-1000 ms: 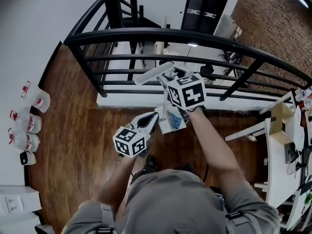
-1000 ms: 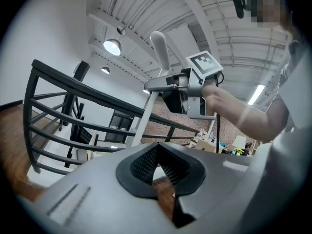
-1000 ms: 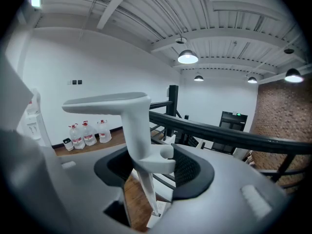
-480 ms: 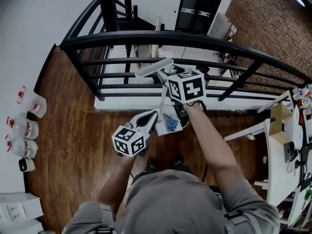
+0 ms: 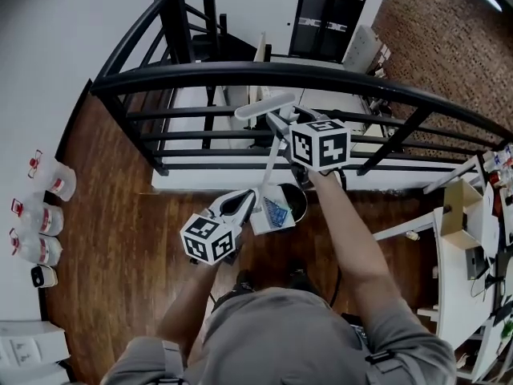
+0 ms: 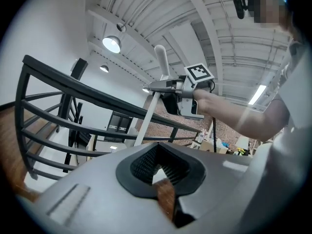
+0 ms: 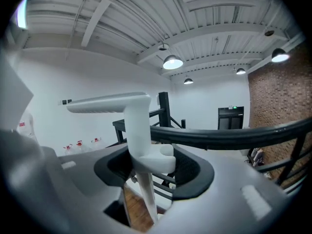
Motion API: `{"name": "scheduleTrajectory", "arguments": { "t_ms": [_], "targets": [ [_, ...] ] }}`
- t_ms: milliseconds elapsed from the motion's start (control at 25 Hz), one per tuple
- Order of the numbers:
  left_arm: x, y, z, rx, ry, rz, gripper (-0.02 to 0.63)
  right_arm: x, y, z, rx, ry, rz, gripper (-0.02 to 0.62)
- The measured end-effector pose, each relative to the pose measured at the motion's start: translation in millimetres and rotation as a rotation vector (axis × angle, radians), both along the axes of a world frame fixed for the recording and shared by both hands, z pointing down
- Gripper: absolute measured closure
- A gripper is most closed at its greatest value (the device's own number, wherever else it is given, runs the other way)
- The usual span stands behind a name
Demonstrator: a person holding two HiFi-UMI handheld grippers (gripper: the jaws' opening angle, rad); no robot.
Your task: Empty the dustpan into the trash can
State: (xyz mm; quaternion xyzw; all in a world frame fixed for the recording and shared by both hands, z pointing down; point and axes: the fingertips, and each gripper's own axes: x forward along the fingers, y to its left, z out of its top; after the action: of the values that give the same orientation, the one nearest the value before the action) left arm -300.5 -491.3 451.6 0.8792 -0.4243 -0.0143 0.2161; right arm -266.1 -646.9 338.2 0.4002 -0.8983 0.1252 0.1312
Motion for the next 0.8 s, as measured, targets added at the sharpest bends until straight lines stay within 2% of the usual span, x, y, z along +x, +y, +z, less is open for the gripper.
{"name": "scheduleTrajectory", "arguments": {
  "t_ms": [200, 520, 800],
  "targets": [
    [43.4, -28.7, -5.0, 0.018, -0.031, -0.024, 0.601, 63.2, -28.6, -10.7, 0.016, -0.1, 0.012, 0.383],
    [136.0, -71.0, -16.1, 0.034, -0.049, -0.085, 0.601, 174.7, -80.0, -13.4, -0.022, -0.261, 0.051, 0.383],
    [177.5, -95.8, -17.9, 0.015, -0.07, -0.11, 0.6, 232.3, -104.2, -12.5, -0.011, -0.377, 0.105, 0.383]
  ]
}}
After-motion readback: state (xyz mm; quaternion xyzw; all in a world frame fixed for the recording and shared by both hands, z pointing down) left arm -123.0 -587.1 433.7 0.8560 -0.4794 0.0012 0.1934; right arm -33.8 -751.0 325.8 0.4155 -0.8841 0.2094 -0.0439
